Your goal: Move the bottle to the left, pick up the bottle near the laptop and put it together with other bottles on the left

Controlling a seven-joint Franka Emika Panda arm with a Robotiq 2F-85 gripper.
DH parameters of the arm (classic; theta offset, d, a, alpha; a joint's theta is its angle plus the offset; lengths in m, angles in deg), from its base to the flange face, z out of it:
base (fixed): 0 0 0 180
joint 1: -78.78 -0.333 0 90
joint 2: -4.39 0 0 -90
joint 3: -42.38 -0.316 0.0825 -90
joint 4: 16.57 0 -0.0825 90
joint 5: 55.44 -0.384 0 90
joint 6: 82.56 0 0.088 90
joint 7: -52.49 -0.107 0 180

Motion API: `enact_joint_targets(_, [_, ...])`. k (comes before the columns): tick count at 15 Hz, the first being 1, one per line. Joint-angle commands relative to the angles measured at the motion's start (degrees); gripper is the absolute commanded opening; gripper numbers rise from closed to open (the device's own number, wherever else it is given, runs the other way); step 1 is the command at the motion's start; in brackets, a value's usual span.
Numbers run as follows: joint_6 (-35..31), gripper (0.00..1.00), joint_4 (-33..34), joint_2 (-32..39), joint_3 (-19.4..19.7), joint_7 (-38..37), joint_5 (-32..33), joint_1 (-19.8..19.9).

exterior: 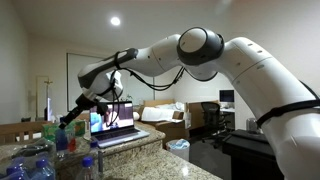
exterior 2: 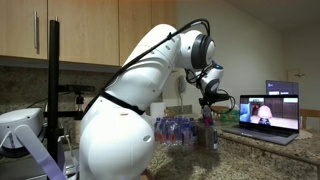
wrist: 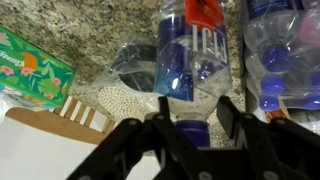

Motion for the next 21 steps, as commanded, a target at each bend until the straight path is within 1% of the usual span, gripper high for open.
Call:
enact_joint_targets(1, [-2.50,0.69,-4.96,-3.59,0.98,0.92,-2.05,-0.34])
enact_joint_targets(2, [-2.72,0.78,-5.14,-3.77,0.89,0.79,-2.32,-0.26])
enact_joint_targets(3, [-3.01,0.83,-5.26,-3.82,0.89,0.86,-2.43,-0.23])
enact_joint_targets(5, [-3.12,0.95,-4.83,-3.50,0.73,1.31,-2.65,-0.06])
enact_joint_targets(6, [-3.12,1.00,-4.71,-3.31,0.58,1.63,-2.80,0.07])
enact_joint_targets(9, [-3.65,1.00,-3.86,-2.76,0.75,2.07,-2.41,-0.15])
enact_joint_targets(14, [-3.83,1.00,-2.18,-1.61,0.14,5.53,-1.52,-0.29])
enact_joint_targets(15, [-3.72,0.90,-1.99,-1.54,0.21,5.92,-1.40,-0.46])
enact_joint_targets(16, [-3.76,0.74,-1.86,-1.48,0.37,6.36,-1.17,-0.68])
enact_joint_targets(17, [-3.68,0.68,-1.73,-1.39,0.39,6.85,-1.16,-0.77])
enact_joint_targets(18, [-3.86,0.60,-1.79,-1.05,-0.87,7.28,-0.46,0.25])
enact_joint_targets(21, [-3.67,0.41,-1.32,-0.60,-1.01,8.24,-0.26,0.14])
